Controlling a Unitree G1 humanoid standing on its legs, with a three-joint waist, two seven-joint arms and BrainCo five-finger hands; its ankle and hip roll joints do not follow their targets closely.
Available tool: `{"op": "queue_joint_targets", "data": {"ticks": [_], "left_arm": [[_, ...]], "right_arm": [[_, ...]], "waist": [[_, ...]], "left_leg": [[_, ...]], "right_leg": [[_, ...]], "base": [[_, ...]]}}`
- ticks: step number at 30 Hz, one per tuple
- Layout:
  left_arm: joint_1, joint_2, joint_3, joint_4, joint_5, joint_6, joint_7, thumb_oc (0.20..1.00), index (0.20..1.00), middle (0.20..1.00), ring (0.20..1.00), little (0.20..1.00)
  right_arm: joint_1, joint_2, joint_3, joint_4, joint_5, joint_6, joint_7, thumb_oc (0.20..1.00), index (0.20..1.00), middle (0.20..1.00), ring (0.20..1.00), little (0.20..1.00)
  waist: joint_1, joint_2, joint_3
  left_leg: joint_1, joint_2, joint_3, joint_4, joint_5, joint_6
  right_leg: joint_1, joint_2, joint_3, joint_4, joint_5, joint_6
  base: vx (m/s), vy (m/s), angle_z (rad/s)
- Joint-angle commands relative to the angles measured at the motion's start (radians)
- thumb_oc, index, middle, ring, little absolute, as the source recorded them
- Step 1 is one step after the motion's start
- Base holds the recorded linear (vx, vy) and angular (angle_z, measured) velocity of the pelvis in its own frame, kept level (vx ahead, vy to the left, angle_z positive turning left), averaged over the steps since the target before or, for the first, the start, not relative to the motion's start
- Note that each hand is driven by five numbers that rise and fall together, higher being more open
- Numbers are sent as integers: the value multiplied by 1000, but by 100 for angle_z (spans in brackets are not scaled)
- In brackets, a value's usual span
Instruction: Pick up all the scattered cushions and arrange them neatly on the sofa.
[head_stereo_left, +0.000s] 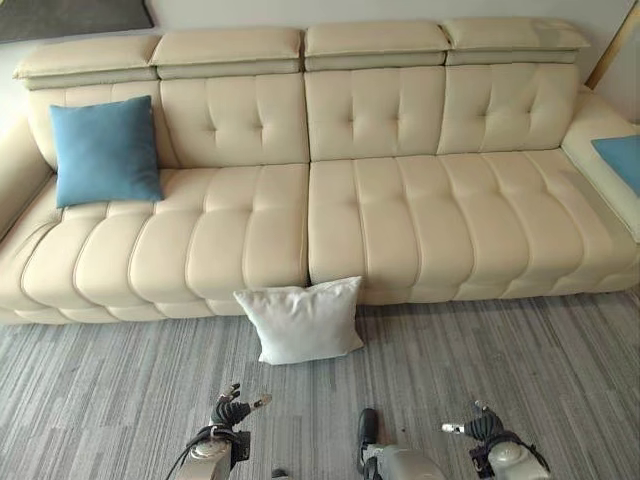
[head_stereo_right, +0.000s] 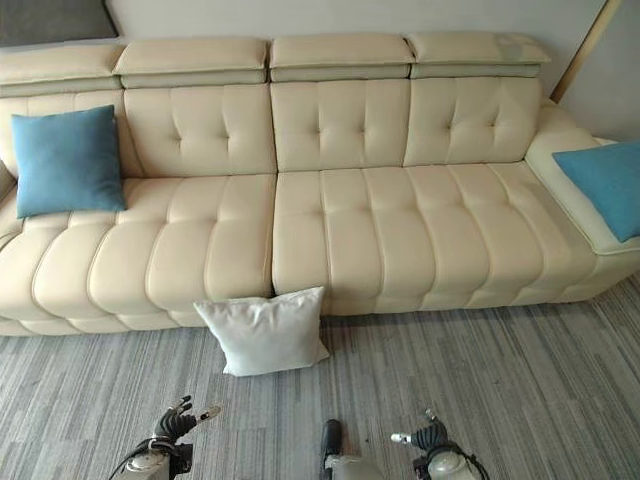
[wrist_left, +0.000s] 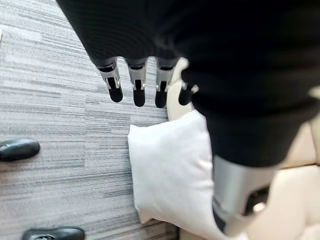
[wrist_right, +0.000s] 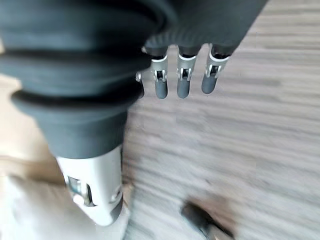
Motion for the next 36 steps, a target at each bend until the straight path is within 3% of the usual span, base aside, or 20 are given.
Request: {"op": "queue_joint_targets", "data": {"ticks": [1,7,11,13,18,21,24,26,29,31,32,35,36], "left_arm": [[-41,30,14,-30,-16,-21,2,1000,1000,1000,1000,1000],[-26,36,20,-35,-15,-12,11,1000,1000,1000,1000,1000],[-16,35,23,-30,-19,-19,15,1000,1000,1000,1000,1000],[-12,35,23,-21,-17,-21,10,1000,1000,1000,1000,1000],[-15,39,16,14,8,-23,1,1000,1000,1000,1000,1000],[-28,53,18,35,15,-18,-1,1000,1000,1000,1000,1000],[-38,75,23,33,18,-19,3,1000,1000,1000,1000,1000],[-41,82,24,39,22,-21,1,1000,1000,1000,1000,1000],[-56,82,30,43,11,-23,4,1000,1000,1000,1000,1000],[-74,80,28,53,-4,-23,14,1000,1000,1000,1000,1000],[-76,71,6,29,13,-31,5,1000,1000,1000,1000,1000],[-60,69,-2,-30,15,-24,-10,1000,1000,1000,1000,1000],[-62,62,-7,-42,5,-27,-8,1000,1000,1000,1000,1000]], "right_arm": [[-22,-11,-21,-33,19,-30,-12,1000,1000,1000,1000,1000],[-10,-18,-22,-43,12,-26,-19,1000,1000,1000,1000,1000],[7,-22,-23,-36,-1,-19,-16,1000,1000,1000,1000,1000],[13,-15,-27,-29,-5,-19,-6,1000,1000,1000,1000,1000],[5,5,-31,-12,-7,-20,1,1000,1000,1000,1000,1000],[-2,25,-23,7,-7,-19,7,1000,1000,1000,1000,1000],[-15,38,-8,-6,-9,-15,9,1000,1000,1000,1000,1000],[-16,50,1,-7,-11,-16,10,1000,1000,1000,1000,1000],[-29,51,5,1,-8,-18,5,1000,1000,1000,1000,1000],[-38,47,11,-2,-12,-15,-4,1000,1000,1000,1000,1000],[-25,37,14,9,-6,-21,-7,1000,1000,1000,1000,1000],[-21,25,3,9,1,-25,-5,1000,1000,1000,1000,1000],[-28,14,-1,10,11,-30,-13,1000,1000,1000,1000,1000]], "waist": [[1,7,33],[35,7,58],[42,5,55],[40,16,37],[42,5,7],[47,-8,10],[46,-11,35],[46,-6,44],[40,-1,51],[27,-5,69],[14,-11,70],[12,-9,67],[17,-10,78]], "left_leg": [[-35,-72,-1,-7,-38,21],[-164,-3,9,-102,125,-18],[-194,40,42,-142,162,-34],[-172,41,58,-162,163,-36],[-143,-14,58,-148,109,-2],[-127,-49,60,-136,62,35],[-122,-69,75,-128,30,68],[-100,-74,88,-136,17,78],[-65,-77,103,-162,14,72],[-31,-86,109,-175,4,64],[-19,-97,88,-148,-21,59],[-36,-86,70,-60,-49,47],[-73,-88,32,8,-53,36]], "right_leg": [[78,-69,21,62,-171,50],[154,-69,23,63,-230,48],[197,-93,29,63,-251,64],[209,-100,31,63,-253,77],[207,-155,54,83,-230,107],[150,-178,78,192,-206,125],[46,-186,107,348,-144,142],[-7,-177,92,395,-138,132],[-42,-152,24,310,-152,119],[-94,-132,-36,205,-119,115],[-37,-100,13,123,-126,102],[3,-94,5,103,-137,75],[20,-93,4,89,-144,62]], "base": [[197,-3,10],[188,72,5],[196,200,-17],[222,256,-17],[208,279,-11],[87,196,11],[11,184,-6],[65,123,-14],[109,31,-13],[187,-126,-26],[257,-234,-21],[151,-172,44],[77,-106,71]]}}
